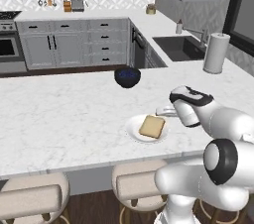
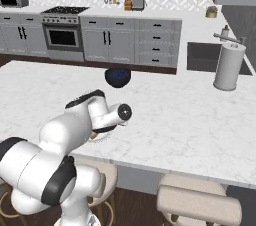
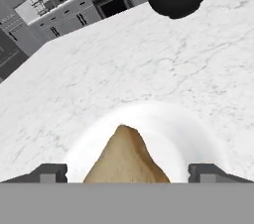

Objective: Start the toaster. Once the lever pops up, take the bread to the plate on the dining counter.

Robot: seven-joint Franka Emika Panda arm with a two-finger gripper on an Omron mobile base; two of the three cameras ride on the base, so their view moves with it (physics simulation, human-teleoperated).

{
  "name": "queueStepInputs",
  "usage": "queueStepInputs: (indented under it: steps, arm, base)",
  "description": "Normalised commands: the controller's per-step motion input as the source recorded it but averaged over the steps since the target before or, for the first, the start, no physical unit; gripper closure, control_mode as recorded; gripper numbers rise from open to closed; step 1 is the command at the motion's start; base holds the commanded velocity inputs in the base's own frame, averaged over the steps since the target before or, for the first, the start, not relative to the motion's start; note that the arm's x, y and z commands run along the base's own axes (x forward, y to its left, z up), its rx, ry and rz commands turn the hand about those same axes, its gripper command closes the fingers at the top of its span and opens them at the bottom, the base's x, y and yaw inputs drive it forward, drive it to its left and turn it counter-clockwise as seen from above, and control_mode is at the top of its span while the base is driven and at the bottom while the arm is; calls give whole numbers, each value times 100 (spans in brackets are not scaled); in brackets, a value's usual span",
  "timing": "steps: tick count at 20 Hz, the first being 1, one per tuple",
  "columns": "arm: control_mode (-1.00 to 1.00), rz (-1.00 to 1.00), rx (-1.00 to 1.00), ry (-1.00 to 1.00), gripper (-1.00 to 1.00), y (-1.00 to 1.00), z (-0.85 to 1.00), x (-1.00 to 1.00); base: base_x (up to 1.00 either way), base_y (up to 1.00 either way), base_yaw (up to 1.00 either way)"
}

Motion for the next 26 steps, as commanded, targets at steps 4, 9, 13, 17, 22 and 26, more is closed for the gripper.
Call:
queueStepInputs:
  steps: [4, 9, 13, 17, 22, 26]
  arm:
    - [-100, -2, -11, -7, -100, -38, 13, 0]
    - [-100, 0, -9, -11, -100, -6, 74, -16]
    - [-100, 0, -3, -1, -100, 0, 100, -62]
    - [-100, -3, -4, 3, -100, 0, 100, -71]
    - [-100, -7, -2, 15, -100, 0, 96, -92]
    - [-100, -10, -1, 28, -100, 0, 60, -98]
  base:
    - [0, 0, 0]
    - [0, 0, 0]
    - [0, 0, 0]
    - [0, 0, 0]
    - [0, 0, 0]
    - [0, 0, 0]
